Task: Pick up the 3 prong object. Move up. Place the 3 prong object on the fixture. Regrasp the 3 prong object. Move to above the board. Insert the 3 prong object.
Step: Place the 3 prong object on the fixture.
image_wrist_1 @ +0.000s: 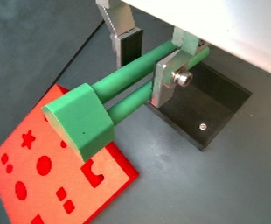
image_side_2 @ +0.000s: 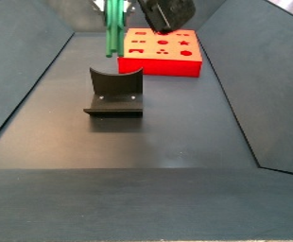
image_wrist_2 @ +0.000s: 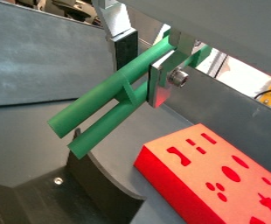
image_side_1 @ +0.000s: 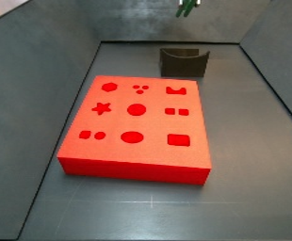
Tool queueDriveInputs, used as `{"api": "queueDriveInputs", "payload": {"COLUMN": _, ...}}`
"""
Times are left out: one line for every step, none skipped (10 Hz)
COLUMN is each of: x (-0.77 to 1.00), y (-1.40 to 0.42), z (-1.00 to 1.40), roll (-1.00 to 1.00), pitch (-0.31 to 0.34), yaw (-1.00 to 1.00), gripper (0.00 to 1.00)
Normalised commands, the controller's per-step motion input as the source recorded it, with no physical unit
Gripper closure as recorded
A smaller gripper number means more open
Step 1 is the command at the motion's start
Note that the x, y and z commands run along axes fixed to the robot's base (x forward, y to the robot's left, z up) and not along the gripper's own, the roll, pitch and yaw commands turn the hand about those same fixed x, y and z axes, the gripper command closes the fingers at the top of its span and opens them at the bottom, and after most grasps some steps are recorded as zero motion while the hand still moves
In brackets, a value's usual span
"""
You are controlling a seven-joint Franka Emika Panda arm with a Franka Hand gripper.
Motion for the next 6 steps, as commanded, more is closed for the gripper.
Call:
{"api": "queueDriveInputs", "payload": {"x": 0.13, "y": 0.14, "z": -1.00, "roll": -1.00, "pitch": 0.229, "yaw": -0.10, "gripper": 1.00}}
{"api": "queueDriveInputs", "payload": {"x": 0.15, "y": 0.14, "z": -1.00, "roll": -1.00, "pitch": 0.253, "yaw": -0.14, "gripper": 1.00}}
{"api": "queueDriveInputs", "payload": {"x": 0.16, "y": 0.14, "z": -1.00, "roll": -0.83, "pitch": 0.225, "yaw": -0.18, "gripper": 1.00}}
{"api": "queueDriveInputs", "payload": {"x": 0.17, "y": 0.14, "z": -1.00, "roll": -0.67, "pitch": 0.177, "yaw": -0.20, "gripper": 1.00}}
{"api": "queueDriveInputs", "payload": {"x": 0.17, "y": 0.14, "z": -1.00, "roll": -0.51, "pitch": 0.130, "yaw": -0.22, "gripper": 1.00}}
{"api": "queueDriveInputs", "payload": {"x": 0.18, "y": 0.14, "z": -1.00, "roll": -0.30, "pitch": 0.072, "yaw": -0.22, "gripper": 1.00}}
